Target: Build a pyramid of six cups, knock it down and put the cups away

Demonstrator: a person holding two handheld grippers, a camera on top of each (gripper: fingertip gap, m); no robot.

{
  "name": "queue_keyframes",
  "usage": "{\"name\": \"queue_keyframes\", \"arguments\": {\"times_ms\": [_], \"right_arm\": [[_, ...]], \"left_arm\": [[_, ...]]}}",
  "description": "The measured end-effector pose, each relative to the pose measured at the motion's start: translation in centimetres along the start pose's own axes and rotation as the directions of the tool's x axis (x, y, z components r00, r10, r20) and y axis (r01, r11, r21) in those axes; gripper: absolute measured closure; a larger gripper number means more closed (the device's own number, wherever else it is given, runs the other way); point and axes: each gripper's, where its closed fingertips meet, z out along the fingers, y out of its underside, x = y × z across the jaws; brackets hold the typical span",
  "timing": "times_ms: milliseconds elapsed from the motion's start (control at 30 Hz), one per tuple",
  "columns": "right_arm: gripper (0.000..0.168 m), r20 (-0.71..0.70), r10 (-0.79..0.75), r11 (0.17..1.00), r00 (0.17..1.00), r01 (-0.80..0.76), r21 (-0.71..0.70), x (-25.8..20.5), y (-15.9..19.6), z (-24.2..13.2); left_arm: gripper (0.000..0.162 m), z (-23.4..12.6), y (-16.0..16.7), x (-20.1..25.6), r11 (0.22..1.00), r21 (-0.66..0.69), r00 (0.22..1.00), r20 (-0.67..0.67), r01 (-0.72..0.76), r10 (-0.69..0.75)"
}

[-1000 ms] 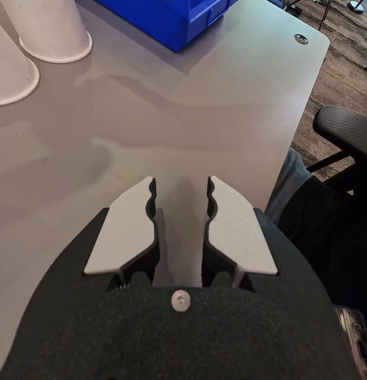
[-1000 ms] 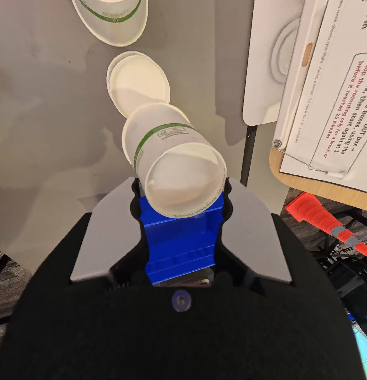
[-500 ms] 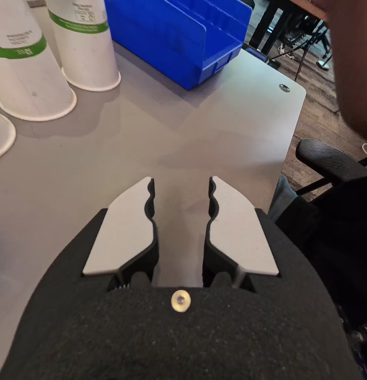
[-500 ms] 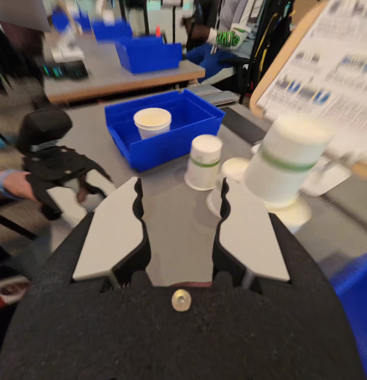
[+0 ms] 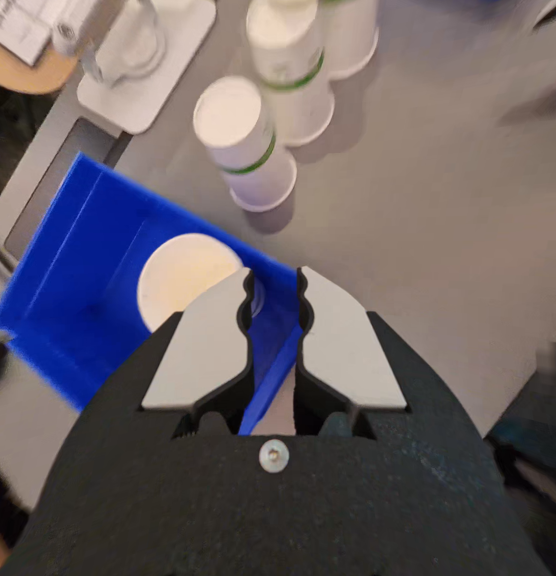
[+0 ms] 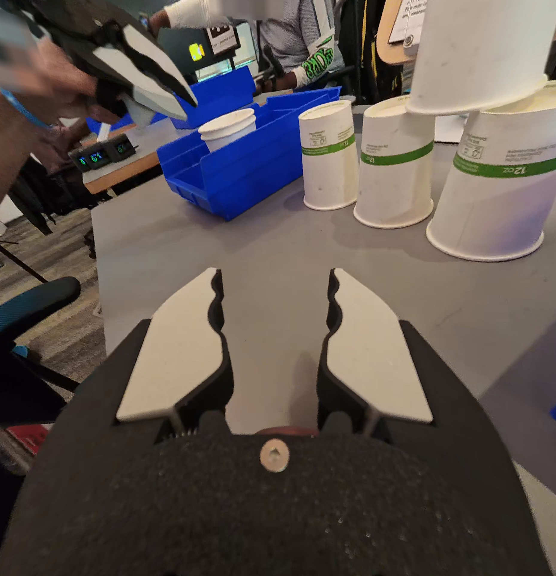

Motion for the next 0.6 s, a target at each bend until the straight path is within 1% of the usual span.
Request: {"name": "queue_keyframes", "arguments": {"times_ms": [67, 100, 200, 267, 333, 400, 600], "right_arm": [[0.104, -0.004, 0.007, 1.0, 1.0, -0.007, 0.013, 0.3, -0.3, -0.3], [0.104, -0.004, 0.009, 1.0, 1.0, -0.009, 0.016, 0.4, -0.4, -0.4], [0.105, 0.002, 0.029, 0.999, 1.0, -0.029, 0.018, 0.8, -0.5, -0.4], [0.105, 0.009, 0.044, 0.999, 0.999, -0.044, 0.021, 0.9, -0.6, -0.3], [0.106, 0.015, 0.048, 0.999, 0.999, -0.048, 0.022, 1.0, -0.7, -0.1], [0.106, 0.021, 0.049, 0.999, 0.999, -0.05, 0.019, 1.0, -0.7, 0.0], [0.109, 0.06, 0.068, 0.998, 0.996, -0.068, -0.005, 0.4, -0.3, 0.6]], "left_arm": [[0.139, 0.5, 1.3, -1.7, 0.994, -0.097, 0.998, 0.018, -0.052, 0.054], [0.14, 0.9, 1.9, -2.0, 0.989, -0.135, 0.998, 0.002, -0.064, 0.065], [0.14, 1.9, 2.9, -2.4, 0.976, -0.203, 0.996, -0.044, -0.079, 0.072], [0.142, 2.5, 3.4, -2.4, 0.97, -0.227, 0.995, -0.064, -0.092, 0.079], [0.15, 2.9, 3.7, -2.8, 0.965, -0.243, 0.995, -0.049, -0.1, 0.091], [0.159, 3.0, 3.4, -2.8, 0.97, -0.224, 0.995, -0.059, -0.091, 0.08], [0.16, 2.7, 3.7, -2.6, 0.97, -0.231, 0.995, -0.08, -0.082, 0.065]]}}
